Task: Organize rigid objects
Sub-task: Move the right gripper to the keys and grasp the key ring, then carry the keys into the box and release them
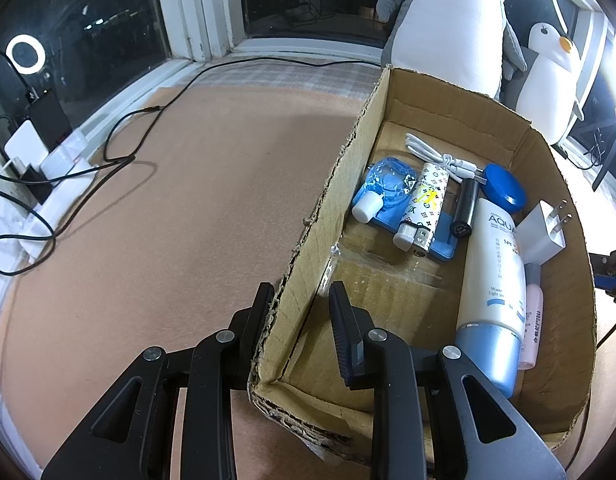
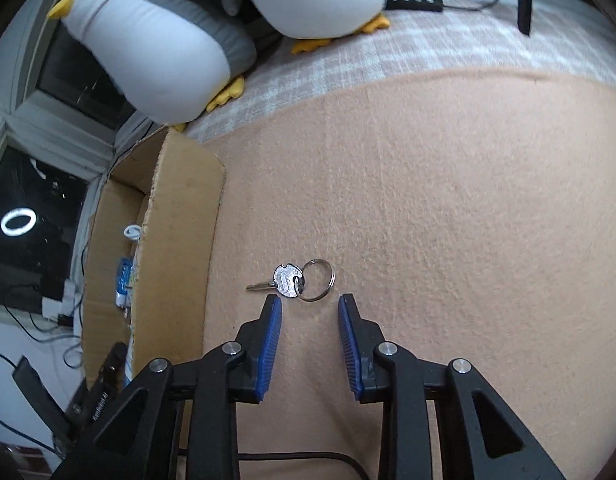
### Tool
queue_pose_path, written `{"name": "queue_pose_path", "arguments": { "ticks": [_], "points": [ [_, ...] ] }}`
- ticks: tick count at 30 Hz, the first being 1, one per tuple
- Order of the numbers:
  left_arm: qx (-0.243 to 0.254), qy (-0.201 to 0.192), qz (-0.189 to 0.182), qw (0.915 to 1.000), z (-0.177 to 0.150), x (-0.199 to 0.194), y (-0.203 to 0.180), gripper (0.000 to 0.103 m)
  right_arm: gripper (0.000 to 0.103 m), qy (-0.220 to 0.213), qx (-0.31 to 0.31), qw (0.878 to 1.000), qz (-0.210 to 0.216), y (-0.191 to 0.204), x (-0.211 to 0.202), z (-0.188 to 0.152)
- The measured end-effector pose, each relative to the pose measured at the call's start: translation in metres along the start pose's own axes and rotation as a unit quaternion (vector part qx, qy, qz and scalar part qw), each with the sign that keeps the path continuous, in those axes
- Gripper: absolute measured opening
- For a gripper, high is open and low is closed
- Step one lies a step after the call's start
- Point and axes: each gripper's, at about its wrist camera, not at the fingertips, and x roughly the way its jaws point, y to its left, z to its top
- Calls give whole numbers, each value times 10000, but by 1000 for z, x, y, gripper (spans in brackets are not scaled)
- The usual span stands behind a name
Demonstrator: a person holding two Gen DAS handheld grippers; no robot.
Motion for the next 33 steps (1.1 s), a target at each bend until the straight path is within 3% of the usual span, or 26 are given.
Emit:
{"name": "queue_pose_path", "arguments": {
  "ticks": [9, 19, 33],
  "points": [
    [-21, -24, -75, 10000, 0, 1, 3, 25, 18, 202, 631, 9974, 289, -11, 7, 17],
    [-27, -25, -82, 10000, 0, 1, 3, 25, 5, 269, 593, 9978, 91, -10, 13, 27],
    [-43, -17, -63, 10000, -2, 2, 3, 25, 2, -281, -841, 9946, -546, 27, 3, 13]
  ]
}}
